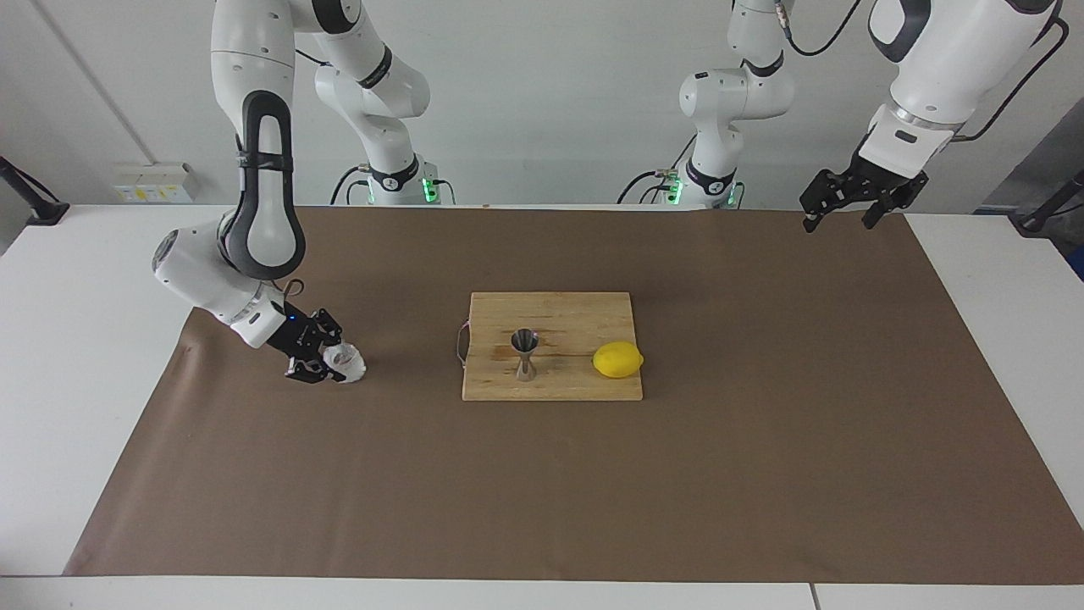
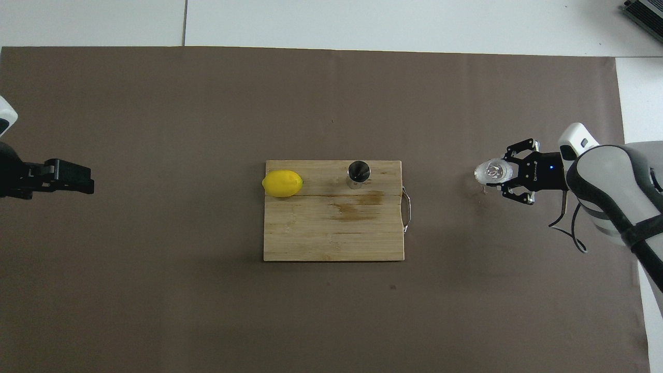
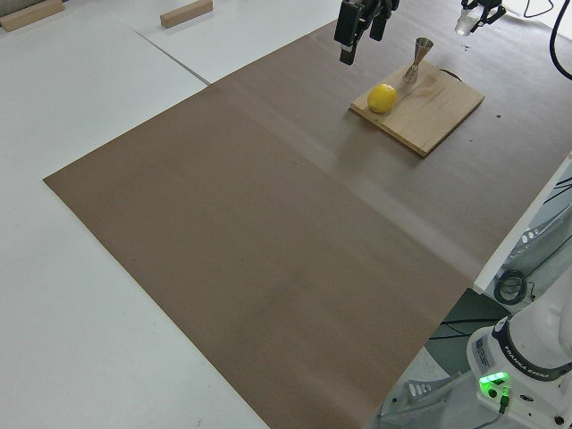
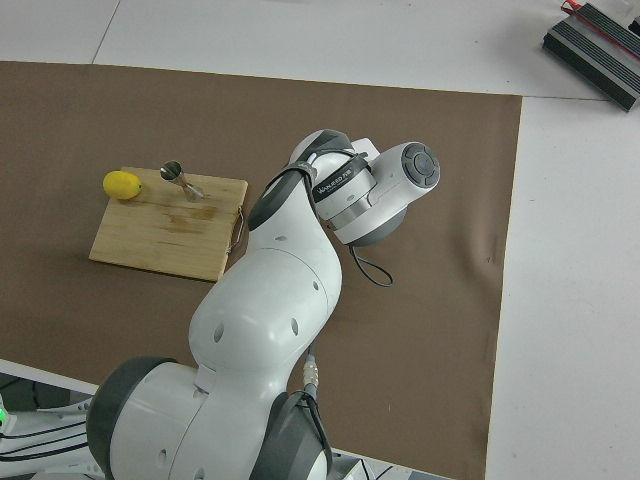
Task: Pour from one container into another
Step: 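Carry the white cup with the right gripper above the steel cup, then tilt the white cup with the right gripper to pour into the steel cup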
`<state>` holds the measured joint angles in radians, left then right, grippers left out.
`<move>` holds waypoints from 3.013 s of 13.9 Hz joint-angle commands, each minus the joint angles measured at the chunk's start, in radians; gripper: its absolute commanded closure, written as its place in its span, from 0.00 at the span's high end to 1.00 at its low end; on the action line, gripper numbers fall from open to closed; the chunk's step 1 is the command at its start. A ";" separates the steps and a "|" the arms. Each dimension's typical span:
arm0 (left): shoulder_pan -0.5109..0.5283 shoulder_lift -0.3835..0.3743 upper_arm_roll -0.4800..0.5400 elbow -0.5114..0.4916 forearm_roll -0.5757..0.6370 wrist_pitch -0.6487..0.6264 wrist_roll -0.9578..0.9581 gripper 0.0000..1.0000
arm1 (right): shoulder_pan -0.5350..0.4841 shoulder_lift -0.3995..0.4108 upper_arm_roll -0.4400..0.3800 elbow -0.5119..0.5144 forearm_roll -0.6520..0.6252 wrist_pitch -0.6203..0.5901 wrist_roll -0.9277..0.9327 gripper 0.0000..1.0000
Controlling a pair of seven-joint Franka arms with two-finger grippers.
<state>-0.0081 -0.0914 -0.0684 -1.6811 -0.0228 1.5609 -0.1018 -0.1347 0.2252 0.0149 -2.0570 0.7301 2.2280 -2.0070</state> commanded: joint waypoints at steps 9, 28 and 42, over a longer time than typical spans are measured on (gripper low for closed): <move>-0.001 -0.016 0.002 -0.009 0.015 -0.012 -0.001 1.00 | 0.268 -0.100 0.007 0.078 -0.314 0.032 0.705 0.00; -0.001 -0.016 0.002 -0.011 0.015 -0.013 -0.001 1.00 | 0.603 0.011 0.007 0.275 -1.041 0.010 1.162 0.00; -0.001 -0.016 0.002 -0.009 0.015 -0.012 -0.001 1.00 | 0.644 0.014 0.014 0.202 -1.337 0.064 1.142 0.00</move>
<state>-0.0081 -0.0914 -0.0684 -1.6812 -0.0228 1.5603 -0.1018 0.5167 0.2489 0.0200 -1.8327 -0.5597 2.2646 -0.8648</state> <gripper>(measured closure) 0.000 0.498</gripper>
